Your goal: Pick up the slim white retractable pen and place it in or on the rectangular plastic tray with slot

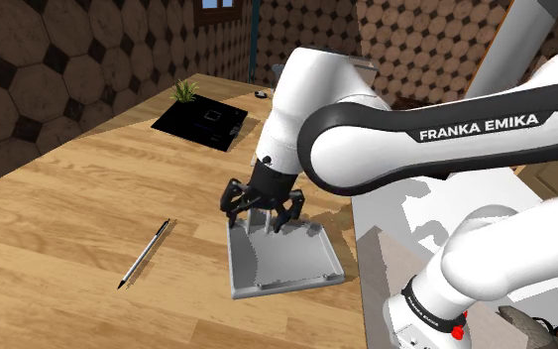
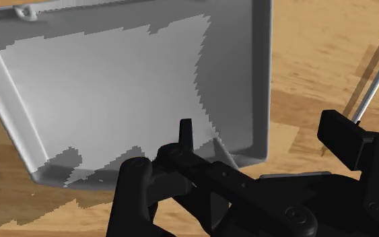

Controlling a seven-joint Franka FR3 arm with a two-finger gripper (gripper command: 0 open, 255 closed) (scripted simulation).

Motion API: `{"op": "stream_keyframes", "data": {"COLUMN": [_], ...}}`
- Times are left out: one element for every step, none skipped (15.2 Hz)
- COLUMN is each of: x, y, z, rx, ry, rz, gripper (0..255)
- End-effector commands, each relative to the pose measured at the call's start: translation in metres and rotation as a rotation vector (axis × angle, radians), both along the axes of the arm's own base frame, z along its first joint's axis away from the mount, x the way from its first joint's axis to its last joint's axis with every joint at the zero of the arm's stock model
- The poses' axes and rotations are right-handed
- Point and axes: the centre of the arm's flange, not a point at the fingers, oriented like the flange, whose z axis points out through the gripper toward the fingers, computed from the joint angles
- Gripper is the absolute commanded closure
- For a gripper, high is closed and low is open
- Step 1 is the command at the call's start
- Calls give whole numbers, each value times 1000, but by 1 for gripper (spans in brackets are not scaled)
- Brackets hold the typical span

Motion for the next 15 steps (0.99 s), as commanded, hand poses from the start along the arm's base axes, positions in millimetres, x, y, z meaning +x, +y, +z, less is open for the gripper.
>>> {"op": "stream_keyframes", "data": {"x": [8, 12, 17, 22, 27, 33, 38, 44, 50, 56, 62, 69, 76, 83, 90], "y": [21, 31, 42, 52, 62, 72, 83, 93, 103, 113, 122, 132, 142, 151, 161], "z": [-9, -13, -17, -22, -26, -30, -34, -38, -41, -45, -49, -52, -56, -59, -62], "rx": [19, 26, 33, 41, 48, 55, 62, 70, 77, 84, 92, 99, 106, 113, 121], "ry": [-6, -8, -10, -12, -14, -16, -18, -20, -22, -24, -26, -28, -30, -32, -34], "rz": [-39, -57, -74, -92, -110, -128, -145, -163, -181, -199, -216, -234, -252, -270, -287], "gripper": [0, 0, 0, 0, 0, 0, 0, 0, 0, 0, 0, 0, 0, 0, 0]}}
